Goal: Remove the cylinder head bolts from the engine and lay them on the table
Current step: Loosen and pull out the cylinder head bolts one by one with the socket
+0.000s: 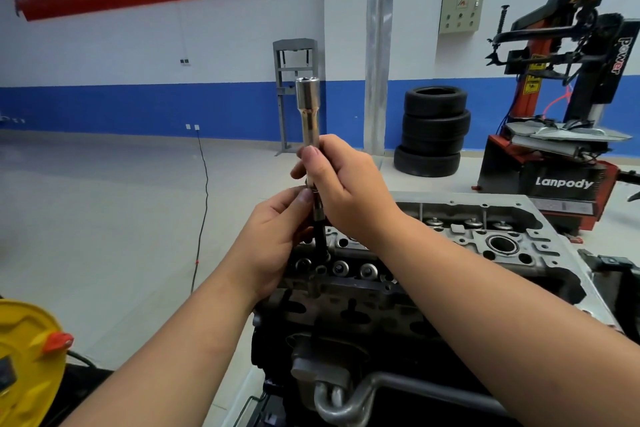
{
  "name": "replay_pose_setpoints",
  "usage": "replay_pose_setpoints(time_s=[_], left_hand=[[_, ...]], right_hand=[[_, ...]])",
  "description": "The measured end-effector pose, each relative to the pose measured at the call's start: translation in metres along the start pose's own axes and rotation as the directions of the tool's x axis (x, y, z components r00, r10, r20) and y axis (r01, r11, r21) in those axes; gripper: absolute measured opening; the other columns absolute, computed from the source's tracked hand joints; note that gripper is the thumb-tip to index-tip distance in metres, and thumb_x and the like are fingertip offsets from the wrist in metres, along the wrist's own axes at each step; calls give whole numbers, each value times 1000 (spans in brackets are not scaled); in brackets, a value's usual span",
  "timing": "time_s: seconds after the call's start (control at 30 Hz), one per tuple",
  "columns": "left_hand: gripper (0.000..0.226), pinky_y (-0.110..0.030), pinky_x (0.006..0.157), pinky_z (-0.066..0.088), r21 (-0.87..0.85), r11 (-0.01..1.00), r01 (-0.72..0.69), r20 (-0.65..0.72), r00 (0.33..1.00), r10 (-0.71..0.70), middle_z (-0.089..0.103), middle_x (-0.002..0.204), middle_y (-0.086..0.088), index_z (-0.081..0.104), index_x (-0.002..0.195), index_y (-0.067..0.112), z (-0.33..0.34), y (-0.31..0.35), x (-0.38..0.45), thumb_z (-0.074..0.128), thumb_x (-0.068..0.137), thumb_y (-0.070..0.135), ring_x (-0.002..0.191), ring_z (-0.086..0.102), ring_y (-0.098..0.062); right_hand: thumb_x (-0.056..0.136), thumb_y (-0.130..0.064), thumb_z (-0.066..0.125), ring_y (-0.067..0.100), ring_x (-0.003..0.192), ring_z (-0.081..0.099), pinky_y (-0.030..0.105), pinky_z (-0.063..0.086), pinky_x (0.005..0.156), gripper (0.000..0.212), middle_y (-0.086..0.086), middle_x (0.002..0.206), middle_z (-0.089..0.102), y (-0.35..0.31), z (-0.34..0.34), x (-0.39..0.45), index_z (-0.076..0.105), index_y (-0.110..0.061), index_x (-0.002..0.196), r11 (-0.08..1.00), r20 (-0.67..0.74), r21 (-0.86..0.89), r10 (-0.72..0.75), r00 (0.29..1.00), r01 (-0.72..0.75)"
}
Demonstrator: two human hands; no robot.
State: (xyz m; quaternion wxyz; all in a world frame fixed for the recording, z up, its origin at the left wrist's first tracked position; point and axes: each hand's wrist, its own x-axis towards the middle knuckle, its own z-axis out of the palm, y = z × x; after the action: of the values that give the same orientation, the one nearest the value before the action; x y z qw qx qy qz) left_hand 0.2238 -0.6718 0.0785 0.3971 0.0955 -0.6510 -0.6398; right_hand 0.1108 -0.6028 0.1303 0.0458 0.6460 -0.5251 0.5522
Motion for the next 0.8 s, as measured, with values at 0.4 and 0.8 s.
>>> replay_pose_setpoints(time_s=[0.4,0.8], left_hand=[[36,-32,84,57,-44,999,9,-18,1000,-10,77,94,-3,71,106,12,-1,1,0,53,91,39,89,73,-15],[35,-28,80,58,-5,1000,-8,-19,1000,8,77,95,-3,71,110,11,-1,0,1,56,90,37,90,72,-15]], right_hand=[[104,-25,43,-4,70,57,13,40,64,20,-10,83,67,1,1,0,58,-14,97,1000,3,-30,5,1000,-5],[104,-26,50,4,70,61,24,47,64,20,-5,81,67,1,-1,0,60,-8,100,999,-36,-31,-13,999,12]])
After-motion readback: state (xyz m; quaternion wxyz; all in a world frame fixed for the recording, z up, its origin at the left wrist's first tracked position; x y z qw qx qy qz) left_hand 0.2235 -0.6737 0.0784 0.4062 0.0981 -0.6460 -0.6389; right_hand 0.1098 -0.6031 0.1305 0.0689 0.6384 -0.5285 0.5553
